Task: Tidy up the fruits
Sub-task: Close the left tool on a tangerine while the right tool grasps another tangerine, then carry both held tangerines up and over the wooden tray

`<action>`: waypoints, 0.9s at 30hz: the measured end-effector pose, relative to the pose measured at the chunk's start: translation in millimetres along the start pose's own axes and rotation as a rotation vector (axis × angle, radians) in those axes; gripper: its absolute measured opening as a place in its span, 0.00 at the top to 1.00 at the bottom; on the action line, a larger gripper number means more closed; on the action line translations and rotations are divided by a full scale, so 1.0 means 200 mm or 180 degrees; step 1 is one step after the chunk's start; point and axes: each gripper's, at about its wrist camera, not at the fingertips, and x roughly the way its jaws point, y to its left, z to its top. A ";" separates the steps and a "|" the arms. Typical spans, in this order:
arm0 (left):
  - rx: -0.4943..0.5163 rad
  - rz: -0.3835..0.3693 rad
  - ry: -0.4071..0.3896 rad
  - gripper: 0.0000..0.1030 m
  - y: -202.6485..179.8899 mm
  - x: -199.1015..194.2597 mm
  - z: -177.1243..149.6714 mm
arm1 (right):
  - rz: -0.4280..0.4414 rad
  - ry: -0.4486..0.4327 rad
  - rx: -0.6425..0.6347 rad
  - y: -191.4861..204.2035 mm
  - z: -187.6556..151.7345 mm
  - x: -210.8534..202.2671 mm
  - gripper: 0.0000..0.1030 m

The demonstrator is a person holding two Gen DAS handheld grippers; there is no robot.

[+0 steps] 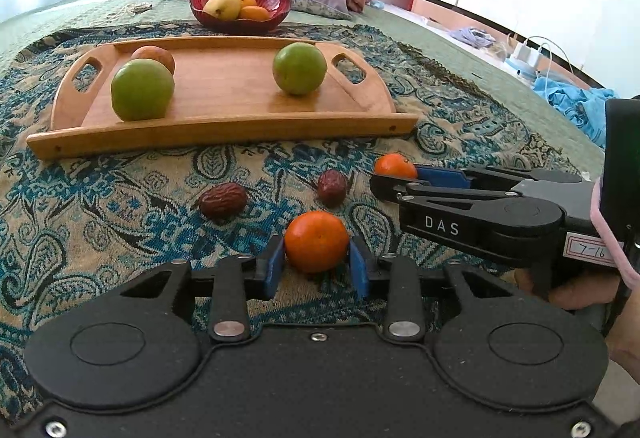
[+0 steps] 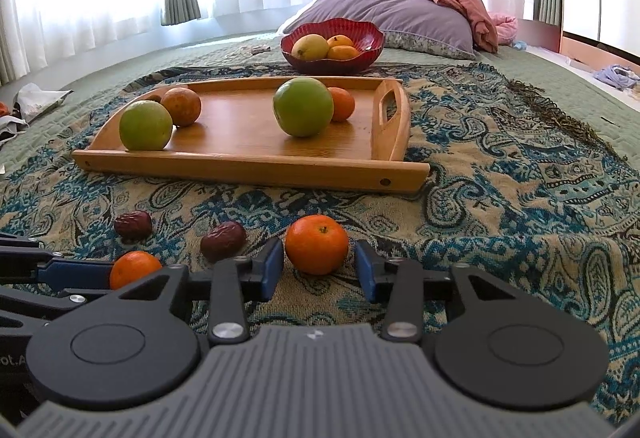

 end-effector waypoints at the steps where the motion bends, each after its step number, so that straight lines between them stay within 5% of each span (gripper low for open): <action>1: 0.0006 0.0000 -0.0002 0.68 0.00 0.00 0.00 | -0.0001 -0.0001 0.0002 0.00 0.00 0.00 0.54; 27: 0.0074 0.0159 -0.0197 0.68 0.00 0.00 0.04 | -0.0047 -0.0078 0.0067 0.00 0.00 0.00 0.64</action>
